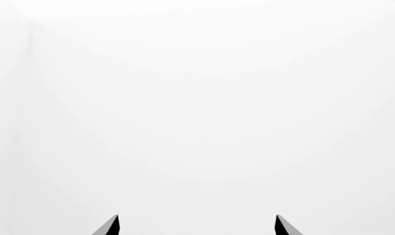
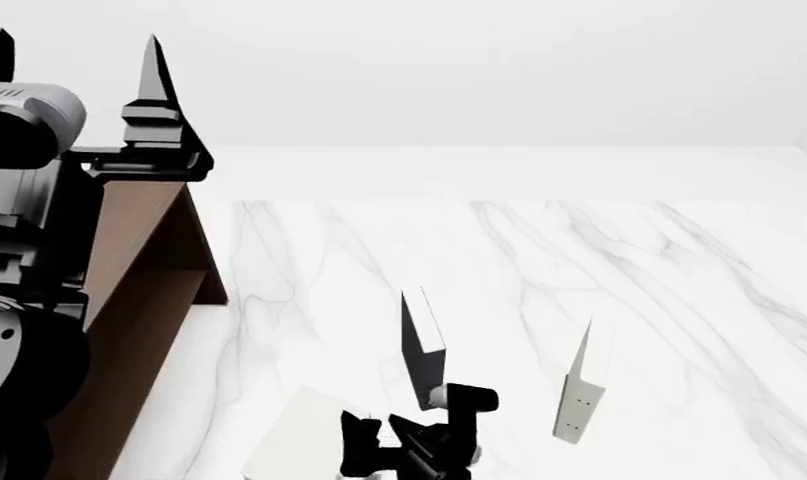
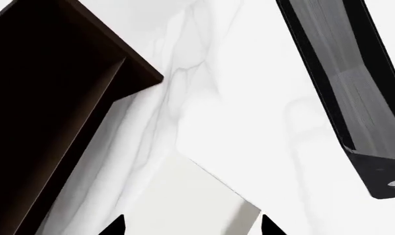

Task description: Pick up the book on the right and place it under the cabinet shelf.

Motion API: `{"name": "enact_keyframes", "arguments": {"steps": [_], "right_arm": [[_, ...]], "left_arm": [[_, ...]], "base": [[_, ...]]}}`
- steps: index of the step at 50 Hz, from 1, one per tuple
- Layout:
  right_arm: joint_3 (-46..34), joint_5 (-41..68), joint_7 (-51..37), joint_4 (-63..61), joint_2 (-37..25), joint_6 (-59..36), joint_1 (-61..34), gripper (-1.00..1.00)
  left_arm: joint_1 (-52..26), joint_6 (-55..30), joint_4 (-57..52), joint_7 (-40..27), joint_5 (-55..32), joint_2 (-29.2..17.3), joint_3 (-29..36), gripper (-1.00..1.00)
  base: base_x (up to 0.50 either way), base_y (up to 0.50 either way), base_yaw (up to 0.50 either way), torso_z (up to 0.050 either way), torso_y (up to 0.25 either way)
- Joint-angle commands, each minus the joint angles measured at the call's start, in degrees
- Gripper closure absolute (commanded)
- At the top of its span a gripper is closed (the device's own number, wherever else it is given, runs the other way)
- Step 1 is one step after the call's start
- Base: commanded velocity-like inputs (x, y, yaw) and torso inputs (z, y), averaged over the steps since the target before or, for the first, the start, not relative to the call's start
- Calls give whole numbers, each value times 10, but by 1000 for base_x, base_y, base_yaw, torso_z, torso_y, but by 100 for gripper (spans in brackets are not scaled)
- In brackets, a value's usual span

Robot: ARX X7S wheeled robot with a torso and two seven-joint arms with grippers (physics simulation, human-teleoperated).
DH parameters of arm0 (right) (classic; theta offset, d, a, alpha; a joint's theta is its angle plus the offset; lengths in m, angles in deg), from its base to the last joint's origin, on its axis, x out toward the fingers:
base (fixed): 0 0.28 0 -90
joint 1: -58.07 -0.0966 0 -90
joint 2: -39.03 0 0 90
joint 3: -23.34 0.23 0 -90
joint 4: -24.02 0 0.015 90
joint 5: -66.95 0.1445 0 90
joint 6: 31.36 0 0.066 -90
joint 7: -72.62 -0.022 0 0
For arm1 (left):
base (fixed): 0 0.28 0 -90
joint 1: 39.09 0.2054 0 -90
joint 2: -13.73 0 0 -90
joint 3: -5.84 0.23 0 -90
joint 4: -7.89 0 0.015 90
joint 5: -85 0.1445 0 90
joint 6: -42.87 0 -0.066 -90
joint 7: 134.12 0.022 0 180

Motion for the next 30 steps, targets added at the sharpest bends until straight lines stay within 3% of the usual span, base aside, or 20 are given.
{"name": "enact_keyframes", "arguments": {"steps": [1,17,25,30], "right_arm": [[-25,-70,-117,-156,-80,38,-17,-100],[-57,-147,-170,-323,-160,13,-73,-100],[-85,-330,-312,-494,-255,-21,-172,-100],[-82,-370,-365,-610,-314,-63,-242,-100]], "left_arm": [[1,1,-2,-2,-4,0,-2,-100],[-6,-4,-4,-6,-9,-2,2,-100],[-5,-6,-8,-8,-12,-1,4,-100],[-1,-6,-12,-9,-13,1,6,-100]], "base": [[0,0,0,0,0],[0,0,0,0,0],[0,0,0,0,0],[0,0,0,0,0]]}}
